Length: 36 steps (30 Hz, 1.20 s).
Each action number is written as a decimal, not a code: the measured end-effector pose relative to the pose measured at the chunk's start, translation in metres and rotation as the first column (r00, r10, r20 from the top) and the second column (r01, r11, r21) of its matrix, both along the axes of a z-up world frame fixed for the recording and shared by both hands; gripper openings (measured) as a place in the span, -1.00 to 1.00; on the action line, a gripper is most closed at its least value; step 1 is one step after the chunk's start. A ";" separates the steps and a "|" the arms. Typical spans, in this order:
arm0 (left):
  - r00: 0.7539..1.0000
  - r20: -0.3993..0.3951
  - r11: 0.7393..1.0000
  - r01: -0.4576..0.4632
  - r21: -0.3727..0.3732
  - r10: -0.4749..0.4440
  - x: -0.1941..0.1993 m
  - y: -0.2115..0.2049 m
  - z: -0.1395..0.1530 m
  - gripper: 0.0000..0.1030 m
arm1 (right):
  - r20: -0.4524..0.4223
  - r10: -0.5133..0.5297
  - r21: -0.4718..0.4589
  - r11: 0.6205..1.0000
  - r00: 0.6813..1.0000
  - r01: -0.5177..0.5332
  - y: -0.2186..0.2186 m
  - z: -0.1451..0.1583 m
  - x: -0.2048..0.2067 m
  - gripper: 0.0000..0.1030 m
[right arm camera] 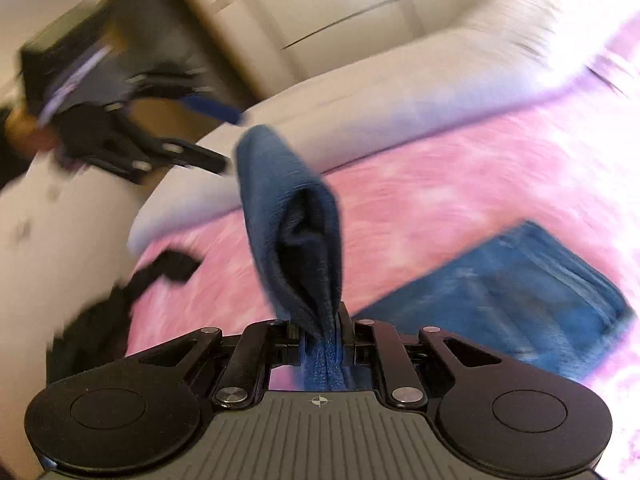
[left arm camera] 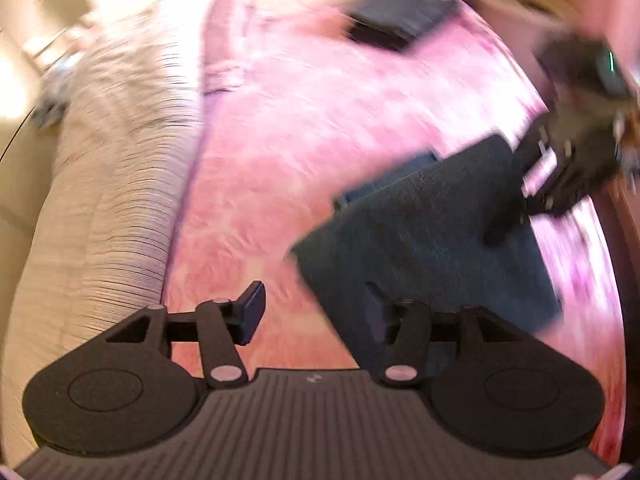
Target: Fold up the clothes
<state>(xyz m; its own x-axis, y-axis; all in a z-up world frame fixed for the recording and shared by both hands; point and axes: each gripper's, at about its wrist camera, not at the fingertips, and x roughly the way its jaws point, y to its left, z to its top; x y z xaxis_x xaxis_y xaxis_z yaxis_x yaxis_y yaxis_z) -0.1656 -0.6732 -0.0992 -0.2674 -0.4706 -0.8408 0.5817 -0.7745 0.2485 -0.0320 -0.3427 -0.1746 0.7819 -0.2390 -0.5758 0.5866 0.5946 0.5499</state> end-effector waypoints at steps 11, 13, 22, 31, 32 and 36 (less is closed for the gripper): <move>0.972 -0.055 0.936 -0.203 0.287 0.228 -0.061 -0.068 -0.141 -0.04 | 0.055 -0.479 0.470 0.787 0.876 0.400 -0.082 -0.124 -0.100 -0.51; 0.965 -0.073 0.921 -0.214 0.326 0.250 -0.065 -0.083 -0.161 -0.04 | 0.067 -0.536 0.476 0.758 0.841 0.446 -0.079 -0.120 -0.112 -0.46; 0.934 -0.091 0.854 -0.272 0.444 0.345 -0.081 -0.134 -0.213 -0.94 | 0.007 -0.651 0.446 0.681 0.759 0.580 -0.088 -0.117 -0.119 -0.71; 0.930 -0.100 0.854 -0.278 0.439 0.354 -0.079 -0.141 -0.236 -0.92 | 0.022 -0.674 0.450 0.666 0.738 0.594 -0.097 -0.140 -0.120 -0.76; 0.933 -0.095 0.858 -0.275 0.434 0.347 -0.082 -0.141 -0.240 -0.91 | 0.022 -0.684 0.465 0.653 0.729 0.598 -0.096 -0.147 -0.123 -0.76; 0.926 -0.102 0.854 -0.288 0.433 0.364 -0.075 -0.140 -0.242 -0.69 | 0.028 -0.673 0.471 0.661 0.739 0.584 -0.096 -0.148 -0.128 -0.71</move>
<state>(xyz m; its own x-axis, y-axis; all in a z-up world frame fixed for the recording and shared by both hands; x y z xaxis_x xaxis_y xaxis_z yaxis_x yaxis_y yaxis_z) -0.2406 -0.8131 -0.3407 -0.3174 -0.1868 -0.9297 0.8223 -0.5425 -0.1717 -0.1604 -0.4390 -0.3222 0.6316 -0.4927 -0.5986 0.5966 -0.1841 0.7811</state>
